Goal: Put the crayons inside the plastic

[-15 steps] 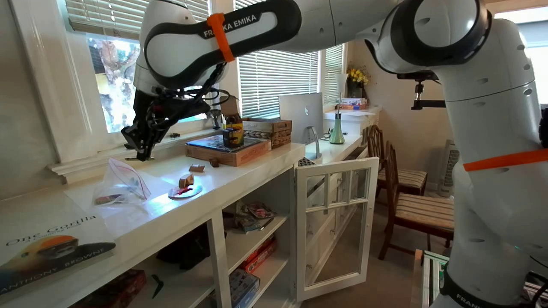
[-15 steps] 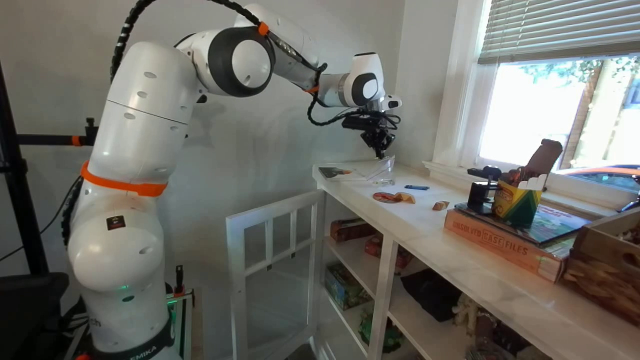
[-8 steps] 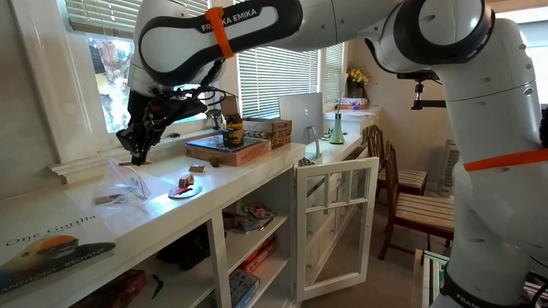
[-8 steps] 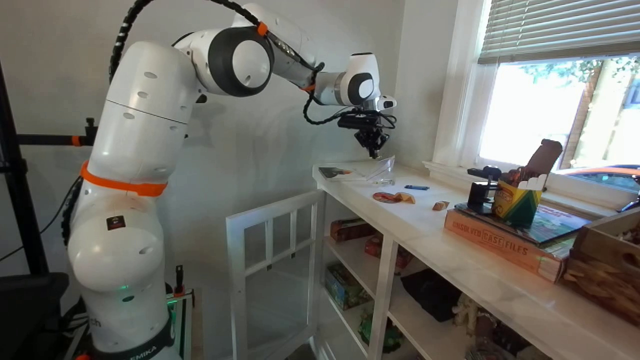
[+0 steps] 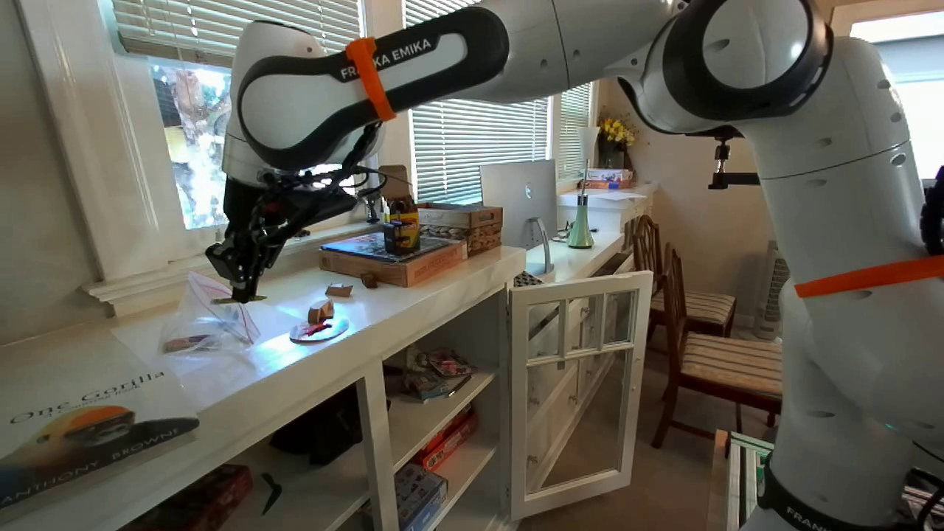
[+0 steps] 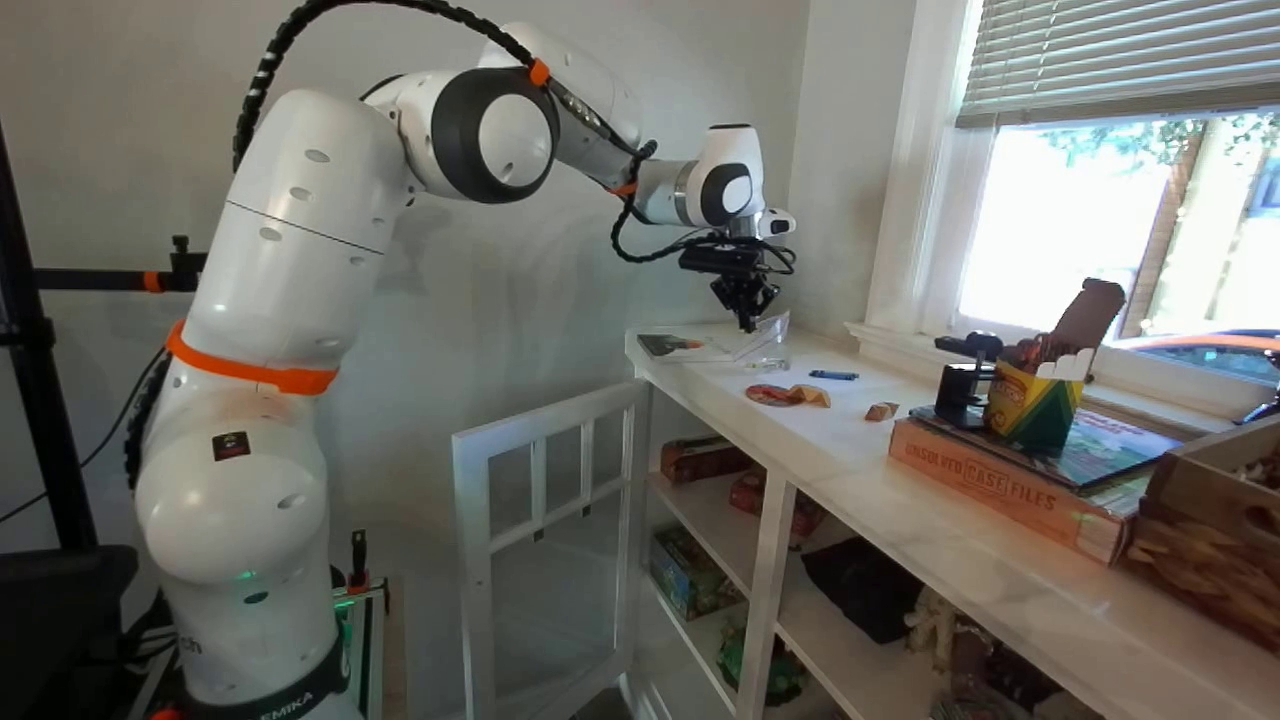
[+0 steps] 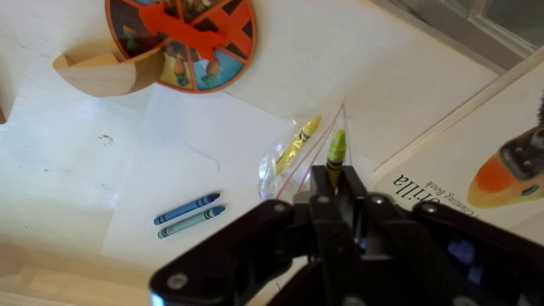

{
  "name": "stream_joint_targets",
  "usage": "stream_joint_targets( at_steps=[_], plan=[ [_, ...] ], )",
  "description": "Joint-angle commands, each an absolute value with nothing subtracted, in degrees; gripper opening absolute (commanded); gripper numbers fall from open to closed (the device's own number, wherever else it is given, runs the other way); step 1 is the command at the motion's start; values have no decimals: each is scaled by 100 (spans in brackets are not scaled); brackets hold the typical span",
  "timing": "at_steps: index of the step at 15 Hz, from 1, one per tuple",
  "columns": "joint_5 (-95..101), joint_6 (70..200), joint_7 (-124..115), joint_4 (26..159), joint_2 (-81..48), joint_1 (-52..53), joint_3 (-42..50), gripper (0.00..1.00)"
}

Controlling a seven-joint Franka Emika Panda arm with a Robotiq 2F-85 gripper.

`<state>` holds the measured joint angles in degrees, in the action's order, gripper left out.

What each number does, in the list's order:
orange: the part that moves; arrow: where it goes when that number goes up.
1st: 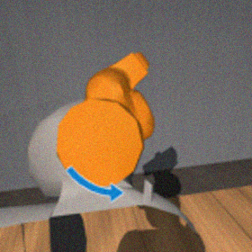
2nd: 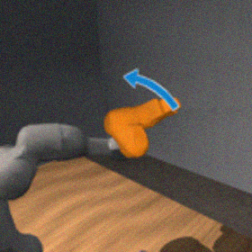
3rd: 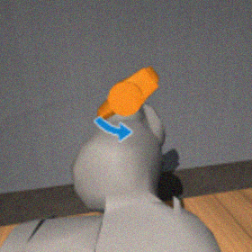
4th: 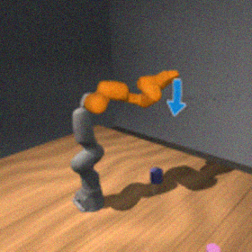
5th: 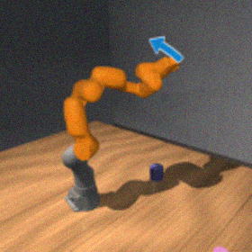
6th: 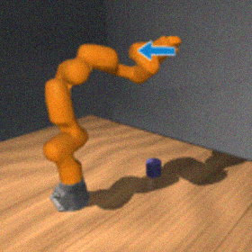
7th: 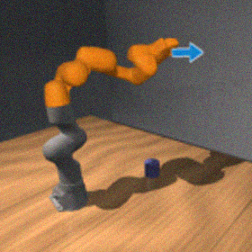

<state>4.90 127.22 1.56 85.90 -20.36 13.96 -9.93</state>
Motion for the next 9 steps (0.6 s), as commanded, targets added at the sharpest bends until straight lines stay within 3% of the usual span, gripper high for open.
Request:
stream_joint_targets(
  at_steps=[1,9],
  plan=[
    [406,12589,274,8434,-2207,1364,-1008,3],
    [425,12702,174,8199,-2494,1371,-947,3]
  ],
)
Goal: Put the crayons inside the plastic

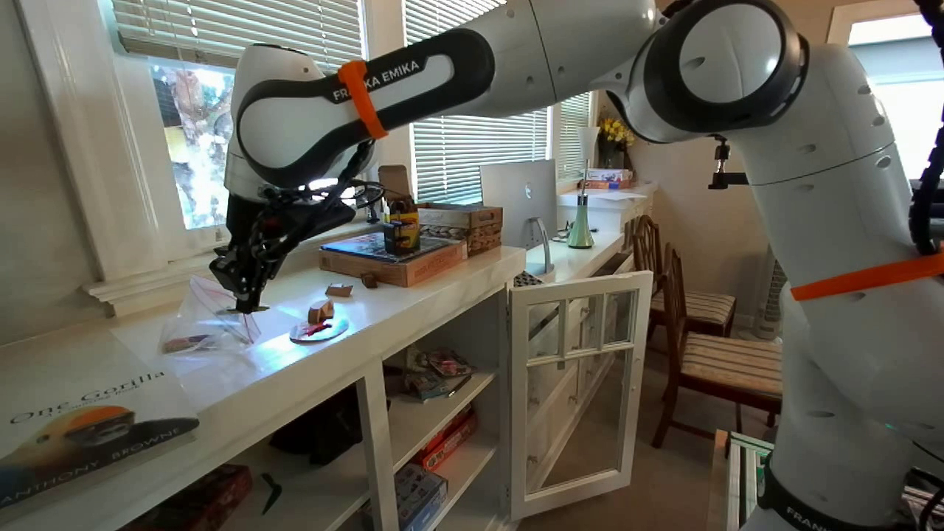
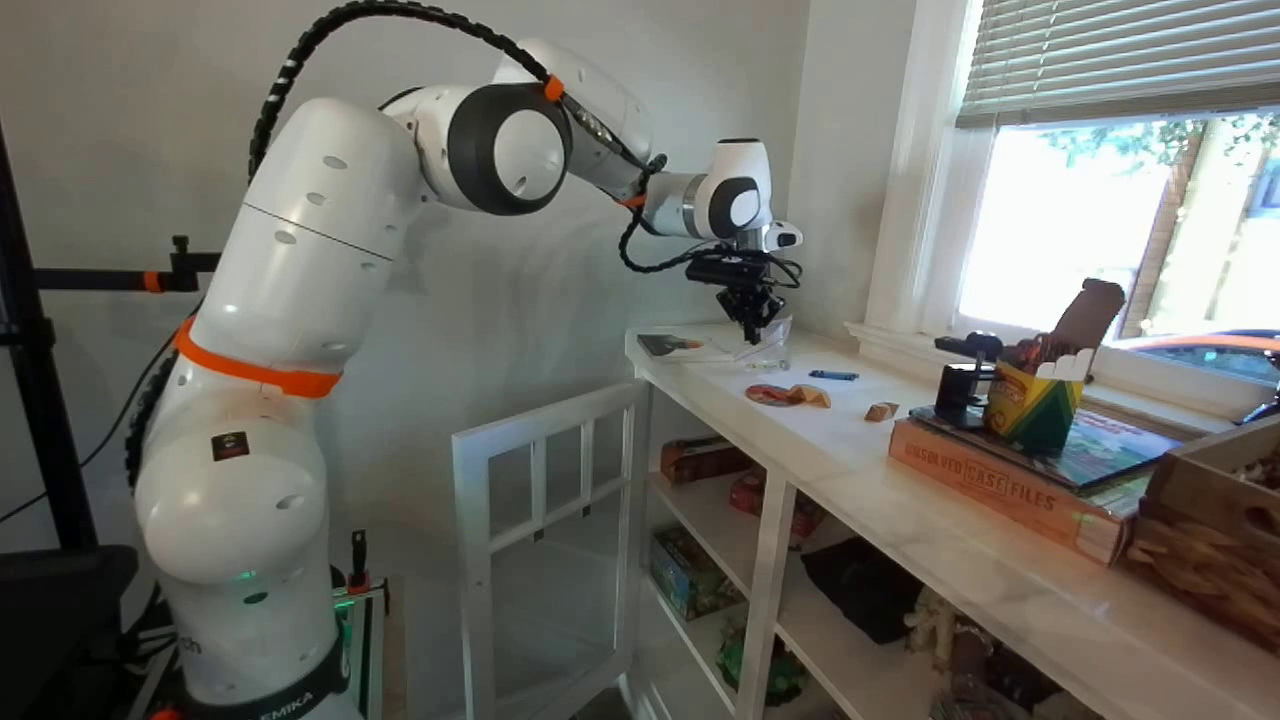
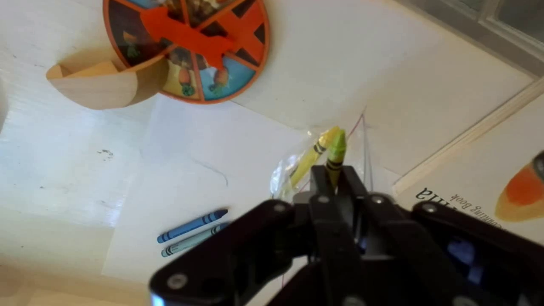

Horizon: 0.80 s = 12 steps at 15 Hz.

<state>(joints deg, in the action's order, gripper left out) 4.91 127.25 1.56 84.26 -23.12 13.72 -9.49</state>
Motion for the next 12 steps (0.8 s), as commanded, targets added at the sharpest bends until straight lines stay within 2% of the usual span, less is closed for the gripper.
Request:
stream_joint_targets(
  at_steps=[1,12],
  plan=[
    [414,12700,155,8148,-2536,1377,-947,3],
    [348,12855,-140,7704,-2894,1474,-945,3]
  ],
)
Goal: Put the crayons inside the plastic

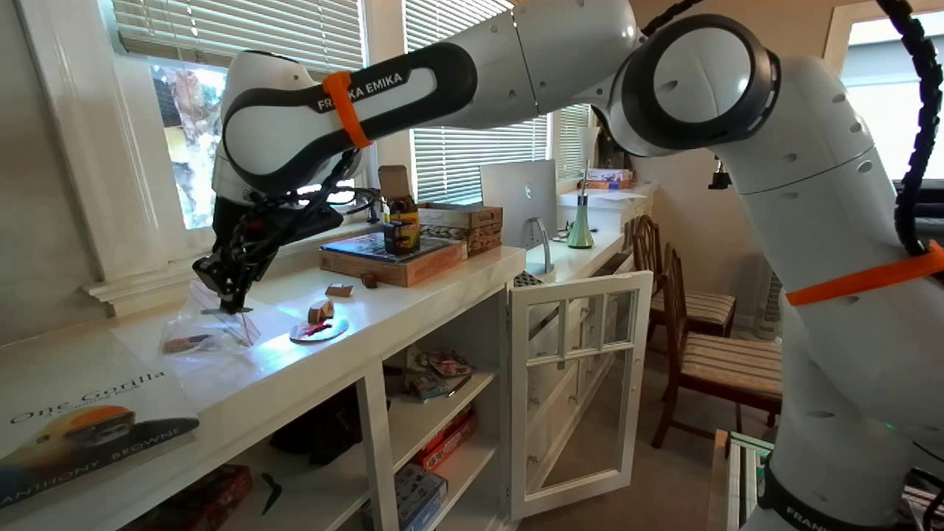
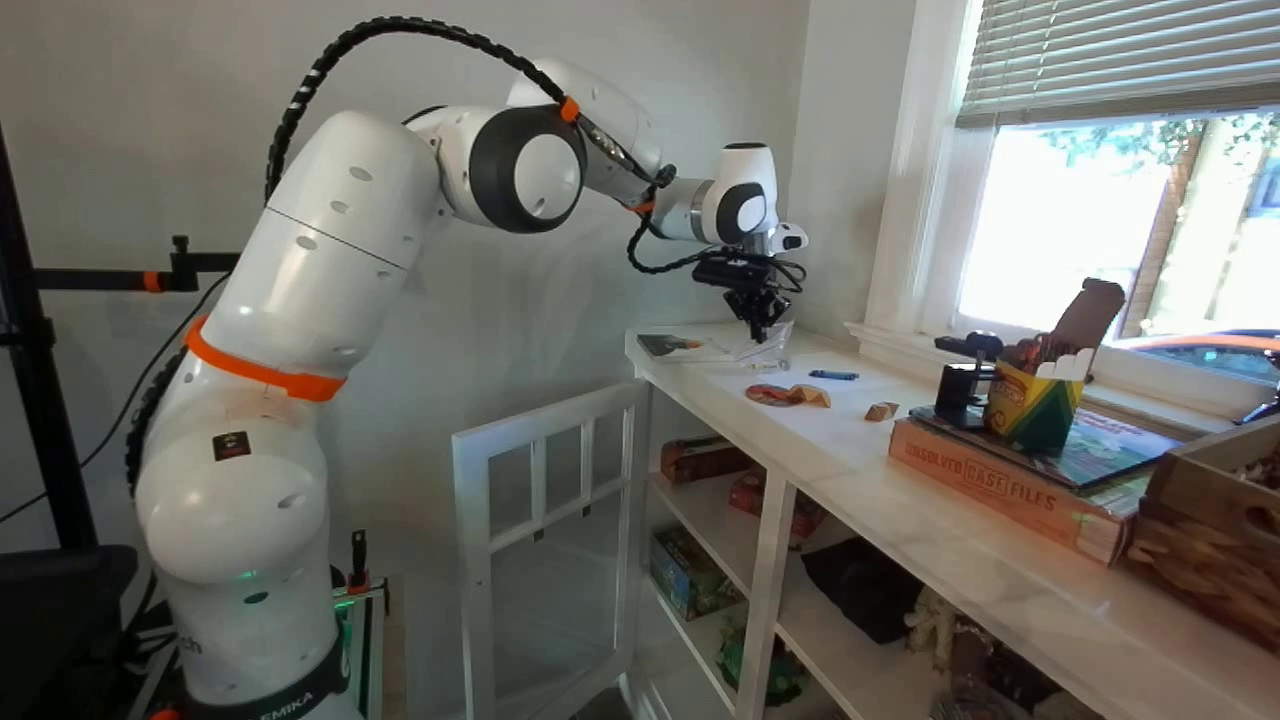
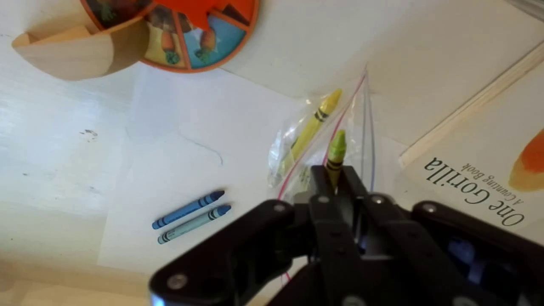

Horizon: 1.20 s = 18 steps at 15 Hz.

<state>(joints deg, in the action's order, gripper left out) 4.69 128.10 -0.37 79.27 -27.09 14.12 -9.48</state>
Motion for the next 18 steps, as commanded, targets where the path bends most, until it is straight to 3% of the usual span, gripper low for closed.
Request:
stream_joint_targets(
  at_steps=[1,8,9,12,18],
  plan=[
    [361,12870,-187,7683,-2917,1497,-938,3],
    [321,12912,-336,7562,-3015,1562,-932,3],
    [360,12911,-345,7542,-3028,1581,-914,31],
    [386,12959,-402,7506,-3056,1611,-897,49],
    [390,13009,-575,7618,-2877,1640,-863,95]
  ],
)
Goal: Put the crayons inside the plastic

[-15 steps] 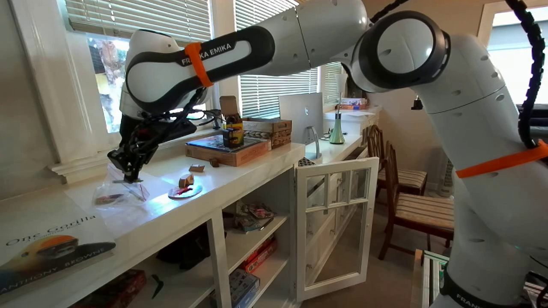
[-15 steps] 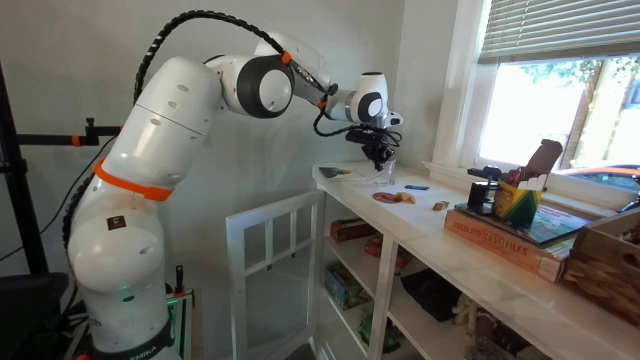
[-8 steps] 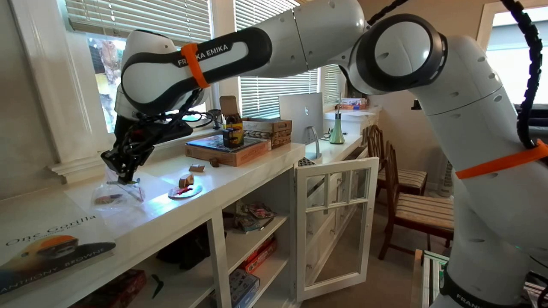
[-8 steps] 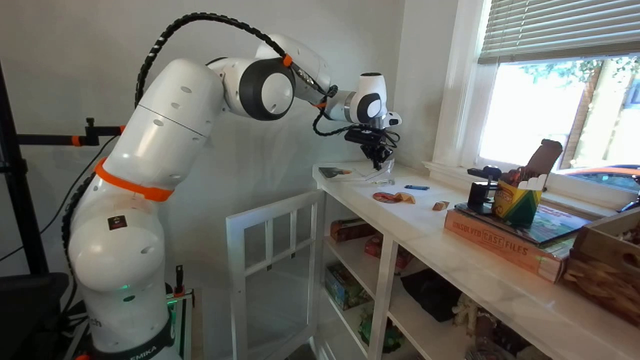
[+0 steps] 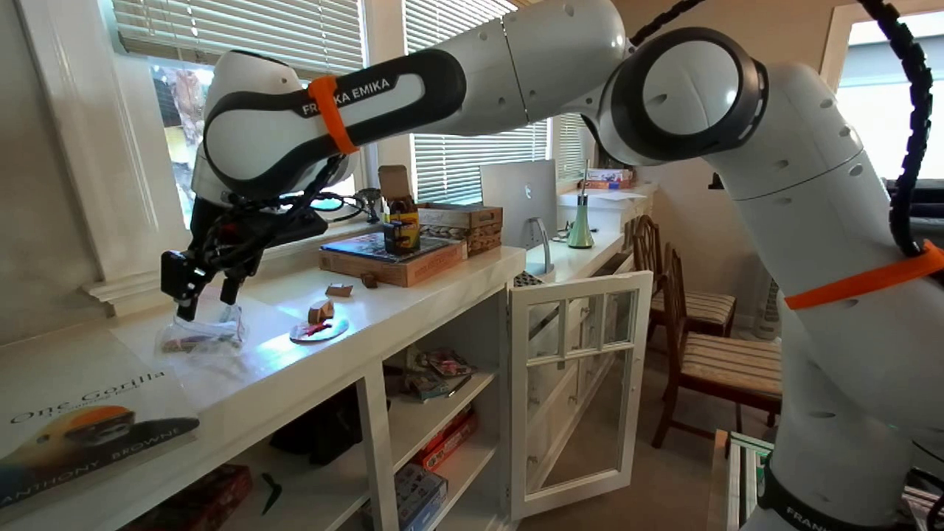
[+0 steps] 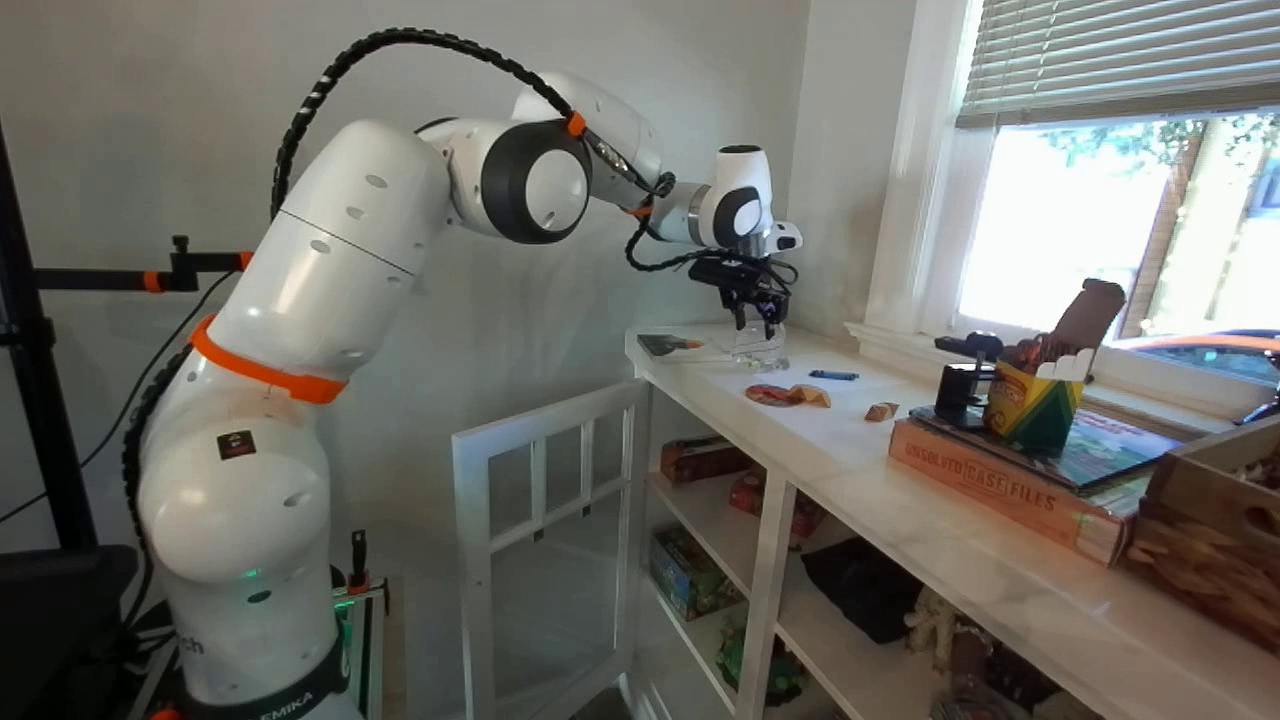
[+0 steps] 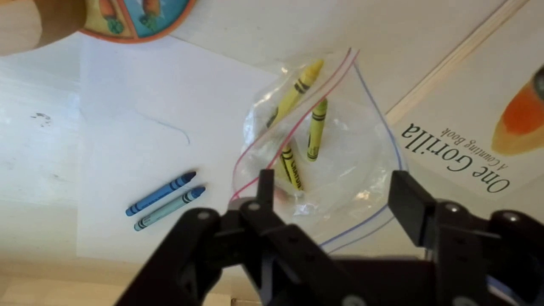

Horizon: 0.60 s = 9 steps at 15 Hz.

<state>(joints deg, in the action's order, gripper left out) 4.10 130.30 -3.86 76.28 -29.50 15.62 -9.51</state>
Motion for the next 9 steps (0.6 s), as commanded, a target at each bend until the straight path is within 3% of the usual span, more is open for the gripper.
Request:
stream_joint_targets(
  at_steps=[1,9],
  plan=[
    [341,12811,-679,7640,-2789,1632,-860,100],
    [248,12093,-1817,8042,-2142,1580,-852,100]
  ],
)
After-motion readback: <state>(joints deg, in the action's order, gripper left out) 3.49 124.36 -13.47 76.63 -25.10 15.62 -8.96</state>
